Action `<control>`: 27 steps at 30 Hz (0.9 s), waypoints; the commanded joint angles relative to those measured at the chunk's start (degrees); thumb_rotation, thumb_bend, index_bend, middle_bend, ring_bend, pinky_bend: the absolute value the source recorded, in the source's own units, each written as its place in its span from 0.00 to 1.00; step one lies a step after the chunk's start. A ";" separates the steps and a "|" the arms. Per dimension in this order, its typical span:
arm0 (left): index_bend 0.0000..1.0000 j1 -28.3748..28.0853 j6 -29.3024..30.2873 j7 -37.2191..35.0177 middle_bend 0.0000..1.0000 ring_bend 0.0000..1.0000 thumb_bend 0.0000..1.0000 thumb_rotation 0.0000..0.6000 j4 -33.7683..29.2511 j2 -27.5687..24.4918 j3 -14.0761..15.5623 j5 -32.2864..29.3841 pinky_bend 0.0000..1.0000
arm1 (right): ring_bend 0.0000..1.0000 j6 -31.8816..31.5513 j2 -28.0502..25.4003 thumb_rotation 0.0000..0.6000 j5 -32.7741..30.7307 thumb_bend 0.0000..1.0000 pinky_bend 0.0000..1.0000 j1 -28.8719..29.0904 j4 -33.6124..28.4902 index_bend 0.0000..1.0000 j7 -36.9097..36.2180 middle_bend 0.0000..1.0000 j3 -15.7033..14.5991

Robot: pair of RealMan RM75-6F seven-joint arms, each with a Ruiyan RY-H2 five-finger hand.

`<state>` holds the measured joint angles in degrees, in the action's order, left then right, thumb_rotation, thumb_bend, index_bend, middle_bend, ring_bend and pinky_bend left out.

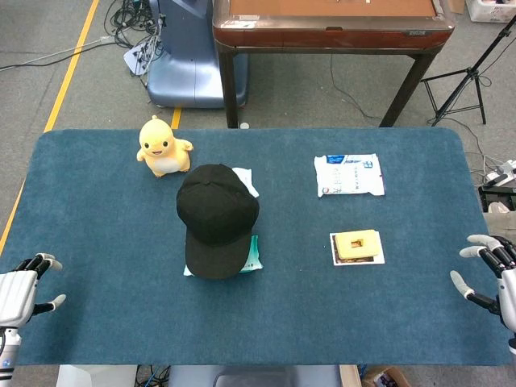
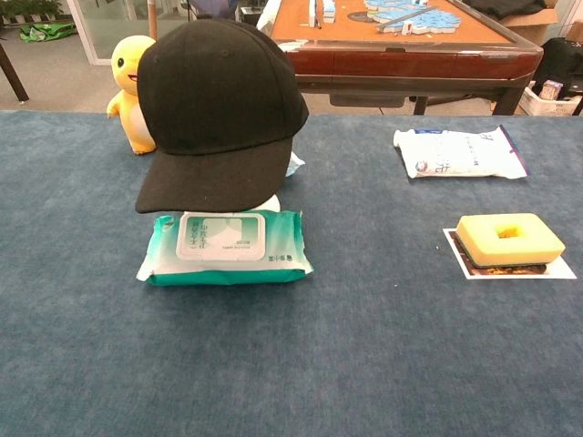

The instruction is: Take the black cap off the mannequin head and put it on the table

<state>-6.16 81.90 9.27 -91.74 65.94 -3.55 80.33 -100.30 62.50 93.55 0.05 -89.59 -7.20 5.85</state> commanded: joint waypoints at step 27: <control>0.28 -0.57 4.89 -3.78 0.27 0.31 0.09 1.00 4.23 3.80 2.37 10.88 0.53 | 0.28 -2.24 0.86 1.00 2.73 0.25 0.50 -0.41 0.68 0.46 -0.30 0.34 -0.36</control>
<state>-6.59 85.86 6.01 -87.97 69.06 -1.02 90.40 -102.54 63.35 96.26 -0.37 -88.92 -7.48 5.49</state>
